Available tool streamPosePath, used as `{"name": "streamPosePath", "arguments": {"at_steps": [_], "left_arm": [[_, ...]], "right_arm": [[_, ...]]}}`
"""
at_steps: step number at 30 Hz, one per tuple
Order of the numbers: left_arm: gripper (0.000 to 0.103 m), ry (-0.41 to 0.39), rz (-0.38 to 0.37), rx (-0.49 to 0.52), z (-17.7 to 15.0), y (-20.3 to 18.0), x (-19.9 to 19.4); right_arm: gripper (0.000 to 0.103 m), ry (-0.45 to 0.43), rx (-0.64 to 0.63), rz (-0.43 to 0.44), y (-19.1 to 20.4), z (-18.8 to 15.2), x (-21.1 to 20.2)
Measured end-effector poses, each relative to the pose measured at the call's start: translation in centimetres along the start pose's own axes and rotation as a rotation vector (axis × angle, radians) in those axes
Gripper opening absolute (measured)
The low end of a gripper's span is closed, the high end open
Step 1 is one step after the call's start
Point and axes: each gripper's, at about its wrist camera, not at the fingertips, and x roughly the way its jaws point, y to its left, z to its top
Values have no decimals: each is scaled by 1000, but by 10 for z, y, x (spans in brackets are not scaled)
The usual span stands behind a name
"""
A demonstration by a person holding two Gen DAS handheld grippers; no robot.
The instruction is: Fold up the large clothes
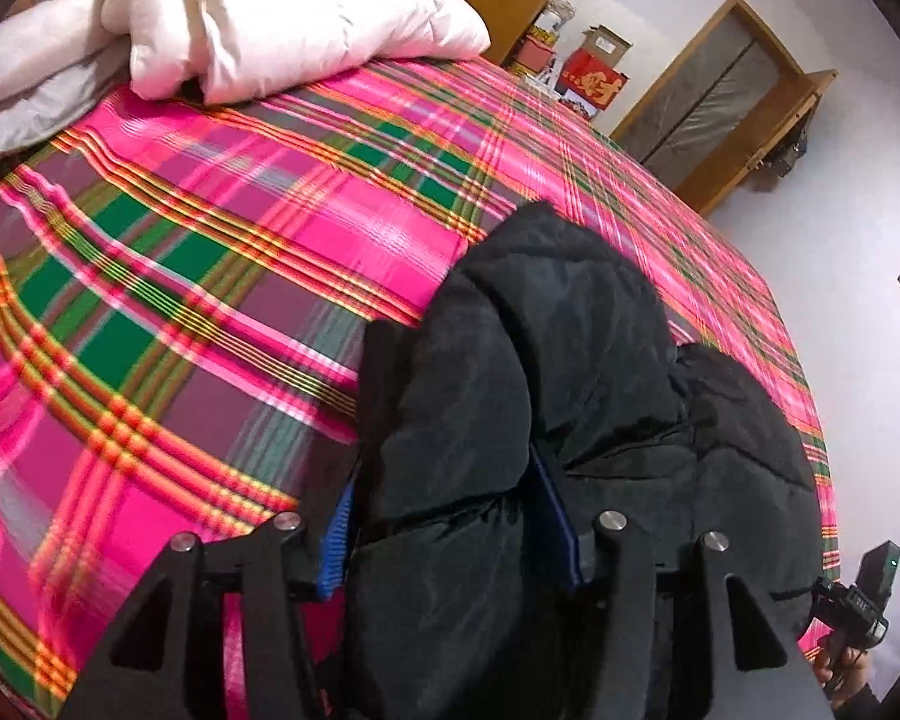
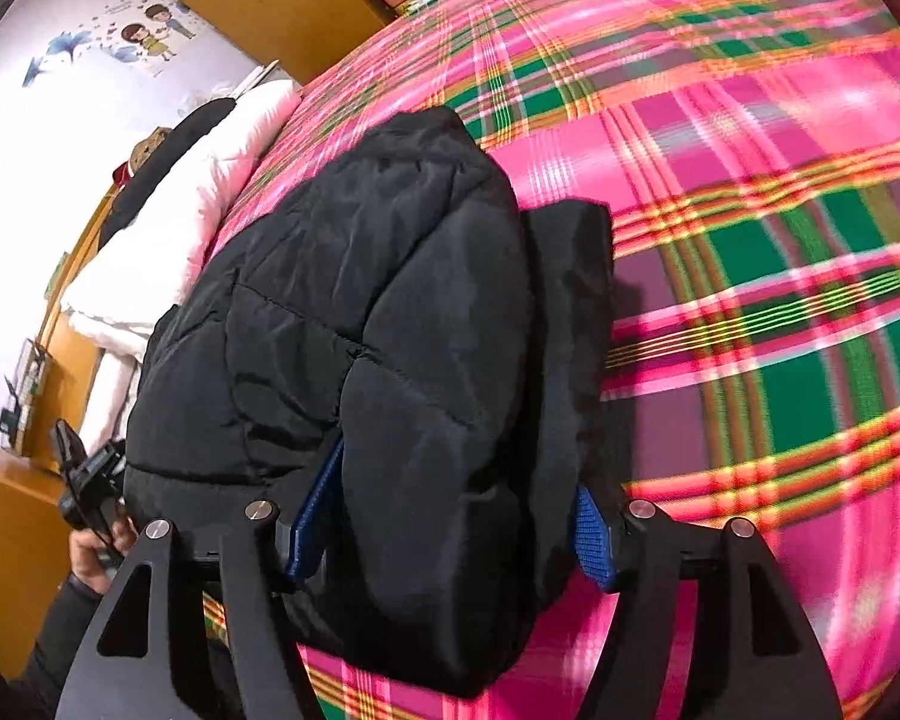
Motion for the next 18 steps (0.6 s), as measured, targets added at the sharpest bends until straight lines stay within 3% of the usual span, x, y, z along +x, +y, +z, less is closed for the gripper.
{"name": "streamPosePath", "arguments": {"at_steps": [5, 8, 11, 13, 16, 18], "left_arm": [[57, -103, 46, 11, 6, -8, -45], [57, -150, 4, 74, 3, -27, -67], [57, -100, 5, 189, -4, -52, -57], [57, -21, 52, 242, -10, -63, -34], [57, 79, 101, 243, -18, -67, -2], [57, 83, 120, 241, -18, -69, 4]], "right_arm": [[66, -116, -86, -95, 14, -3, -48], [66, -178, -137, -101, 29, -6, -69], [66, -141, -195, -125, 44, -12, -57], [62, -80, -212, -150, 48, -16, -35], [62, -20, -233, -195, 48, -23, -6], [62, -13, -236, -203, 48, -24, -4]]}}
